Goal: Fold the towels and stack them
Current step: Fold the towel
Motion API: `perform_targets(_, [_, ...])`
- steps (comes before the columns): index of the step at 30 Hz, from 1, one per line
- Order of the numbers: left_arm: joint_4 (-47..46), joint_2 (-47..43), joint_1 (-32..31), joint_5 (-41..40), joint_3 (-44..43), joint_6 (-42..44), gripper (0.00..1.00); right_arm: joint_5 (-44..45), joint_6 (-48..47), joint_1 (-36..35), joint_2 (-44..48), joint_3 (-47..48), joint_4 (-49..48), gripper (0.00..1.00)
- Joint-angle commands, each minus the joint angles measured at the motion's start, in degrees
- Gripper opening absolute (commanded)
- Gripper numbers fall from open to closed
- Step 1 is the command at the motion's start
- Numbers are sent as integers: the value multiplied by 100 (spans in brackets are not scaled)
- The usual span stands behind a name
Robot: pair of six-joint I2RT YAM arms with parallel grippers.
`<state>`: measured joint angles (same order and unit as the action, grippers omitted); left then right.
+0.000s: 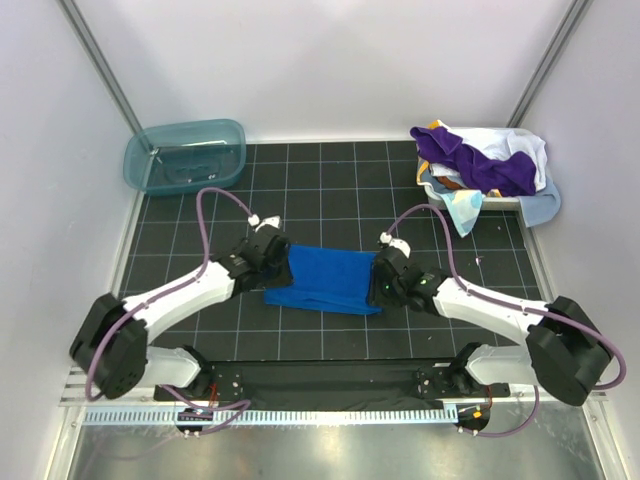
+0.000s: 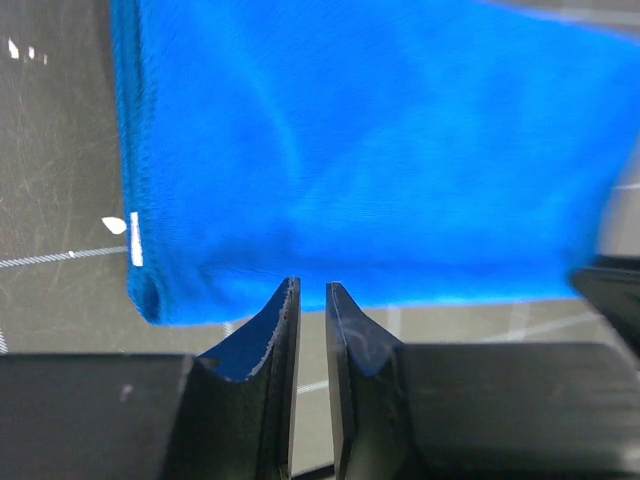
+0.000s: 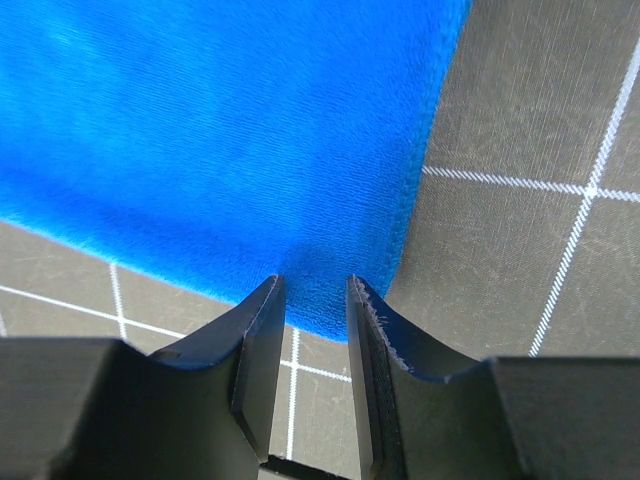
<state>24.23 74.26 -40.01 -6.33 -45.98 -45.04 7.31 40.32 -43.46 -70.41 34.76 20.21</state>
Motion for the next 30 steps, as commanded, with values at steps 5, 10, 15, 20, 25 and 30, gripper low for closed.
perform_targets(5, [-340,730,2,-466,642,-172,15,-98,354,-39,-166,-418,-412,38])
perform_targets(10, [-428,845,11,-571,818,-242,14,-28,346,-39,-149,-436,-369,38])
perform_targets(15, [64,396,28,-958,704,-190,18,209,293,-48,63,-286,-61,40])
perform_targets(20, [275,186,151,-1011,765,-146,24,271,266,-31,89,-251,45,40])
perform_targets(25, [433,-130,230,-853,775,-111,25,288,266,-31,133,-242,123,40])
perform_targets(30, [705,-526,230,-756,292,30,32,376,214,-31,475,-67,387,40])
